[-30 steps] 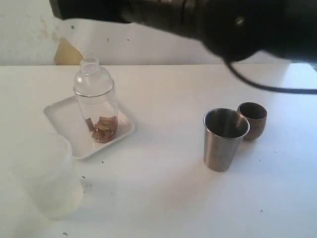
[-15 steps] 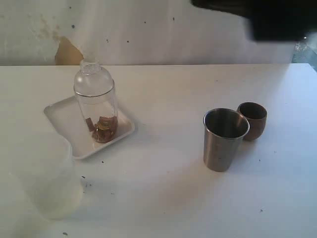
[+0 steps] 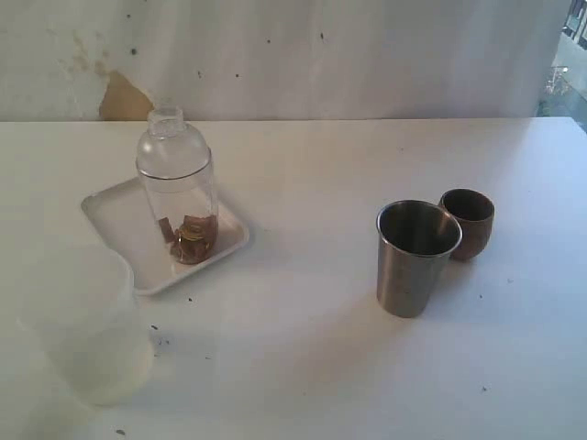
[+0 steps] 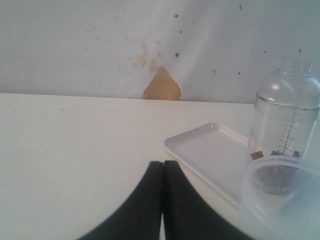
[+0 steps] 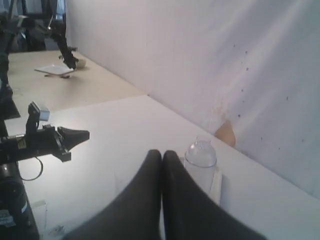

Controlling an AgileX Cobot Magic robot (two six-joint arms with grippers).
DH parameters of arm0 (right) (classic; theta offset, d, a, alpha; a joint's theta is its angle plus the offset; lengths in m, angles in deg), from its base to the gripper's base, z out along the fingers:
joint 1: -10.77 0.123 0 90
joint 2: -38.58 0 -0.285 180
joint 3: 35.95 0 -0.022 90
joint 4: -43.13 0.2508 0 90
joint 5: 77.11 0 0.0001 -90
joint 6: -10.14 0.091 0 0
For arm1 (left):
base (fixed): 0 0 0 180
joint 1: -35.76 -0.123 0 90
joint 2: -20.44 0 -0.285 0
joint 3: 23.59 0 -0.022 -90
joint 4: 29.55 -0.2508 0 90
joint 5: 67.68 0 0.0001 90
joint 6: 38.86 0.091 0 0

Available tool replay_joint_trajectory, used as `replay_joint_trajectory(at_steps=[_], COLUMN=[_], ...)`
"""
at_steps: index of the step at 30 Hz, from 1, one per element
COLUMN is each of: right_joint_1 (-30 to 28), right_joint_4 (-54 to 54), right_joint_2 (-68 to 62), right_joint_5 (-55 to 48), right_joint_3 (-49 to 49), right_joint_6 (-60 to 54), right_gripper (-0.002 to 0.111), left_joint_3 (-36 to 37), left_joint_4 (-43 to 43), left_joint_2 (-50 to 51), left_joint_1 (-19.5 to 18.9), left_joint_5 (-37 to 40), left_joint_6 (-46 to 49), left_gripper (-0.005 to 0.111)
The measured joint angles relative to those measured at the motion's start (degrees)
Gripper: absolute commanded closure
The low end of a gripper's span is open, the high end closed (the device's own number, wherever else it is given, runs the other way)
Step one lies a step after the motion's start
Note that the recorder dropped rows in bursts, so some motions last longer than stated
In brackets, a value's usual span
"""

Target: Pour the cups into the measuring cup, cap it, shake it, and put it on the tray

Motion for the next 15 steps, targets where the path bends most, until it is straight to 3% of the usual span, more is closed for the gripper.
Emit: replay_joint_trajectory(at_steps=[5,9,15], right_joint_1=[-0.89,-6.24,-18.63], right_joint_4=[0.11,-0.22,-0.76], right_joint_2=[6.81,12.26,19.8], right_joint_5=[-0.11,0.7,20.96], right_joint_3=[0.52,4.69,17.52], right_joint_6=[0.0,0.0,0.6], right_gripper=[0.108,0.108,0.108], left_joint_3=[0.0,0.0,0.0], left_joint_4=[0.0,0.0,0.0], left_joint_2=[0.0,0.0,0.0], left_joint_1=[0.0,0.0,0.0], left_joint_5=[0.0,0.0,0.0], left_joint_6=[0.0,0.0,0.0], left_gripper=[0.106,0.106,0.106])
